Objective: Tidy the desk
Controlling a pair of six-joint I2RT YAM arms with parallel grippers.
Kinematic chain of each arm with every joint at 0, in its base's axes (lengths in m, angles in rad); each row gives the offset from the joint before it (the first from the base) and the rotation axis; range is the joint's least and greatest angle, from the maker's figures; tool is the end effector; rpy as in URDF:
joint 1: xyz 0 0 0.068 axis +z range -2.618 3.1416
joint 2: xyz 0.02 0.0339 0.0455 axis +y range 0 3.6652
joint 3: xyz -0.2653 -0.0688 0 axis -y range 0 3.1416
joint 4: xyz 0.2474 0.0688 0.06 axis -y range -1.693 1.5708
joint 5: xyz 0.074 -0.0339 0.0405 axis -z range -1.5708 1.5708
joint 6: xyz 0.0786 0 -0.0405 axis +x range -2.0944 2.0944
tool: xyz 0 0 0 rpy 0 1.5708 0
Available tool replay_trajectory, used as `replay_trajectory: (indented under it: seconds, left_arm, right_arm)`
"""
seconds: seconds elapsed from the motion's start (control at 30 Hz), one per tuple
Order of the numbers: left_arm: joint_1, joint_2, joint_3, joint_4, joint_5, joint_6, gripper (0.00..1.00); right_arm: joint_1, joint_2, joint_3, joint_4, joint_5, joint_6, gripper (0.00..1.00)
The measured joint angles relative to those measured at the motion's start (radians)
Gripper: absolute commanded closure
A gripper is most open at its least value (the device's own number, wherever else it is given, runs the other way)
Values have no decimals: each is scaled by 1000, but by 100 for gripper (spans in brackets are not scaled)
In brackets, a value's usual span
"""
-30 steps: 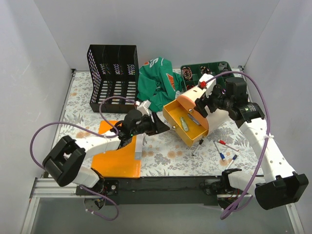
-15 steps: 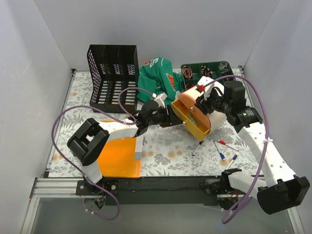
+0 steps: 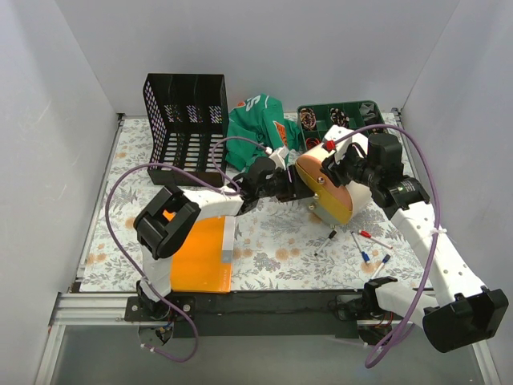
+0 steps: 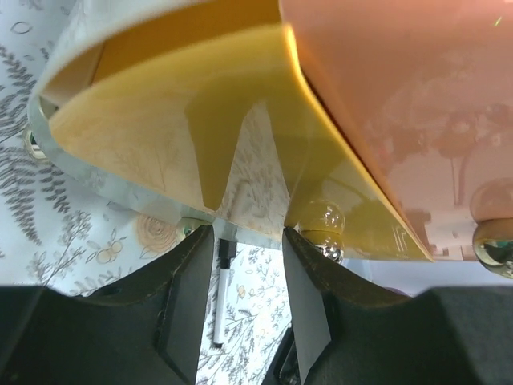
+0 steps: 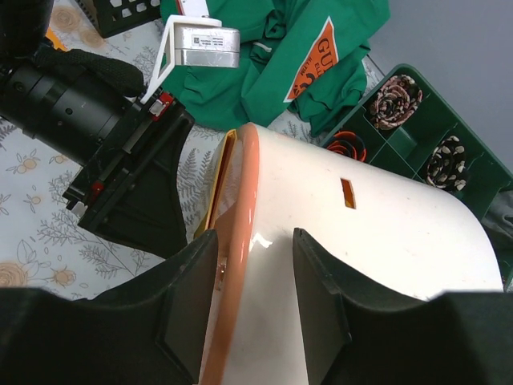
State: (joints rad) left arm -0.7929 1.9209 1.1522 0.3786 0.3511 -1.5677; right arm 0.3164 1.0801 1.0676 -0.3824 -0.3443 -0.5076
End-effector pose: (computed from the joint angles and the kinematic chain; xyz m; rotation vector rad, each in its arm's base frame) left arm 0.3086 -0.3518 0.1776 -0.6572 2.3830 -1.6867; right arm 0.2576 0.1122 0.3475 -0.9800 1.6826 0.2117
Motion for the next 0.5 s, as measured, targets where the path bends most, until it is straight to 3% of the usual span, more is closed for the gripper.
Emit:
replay_trajectory:
  seconds: [0.23,0.5]
  left_arm:
    - [-3,6,0,30,0,16,46]
    - [-3,-164,-215,91,-27,70,43]
  right_arm:
    - [0,0,0,0,21,-1,48]
    - [-2,2,0,0,24,-1,48]
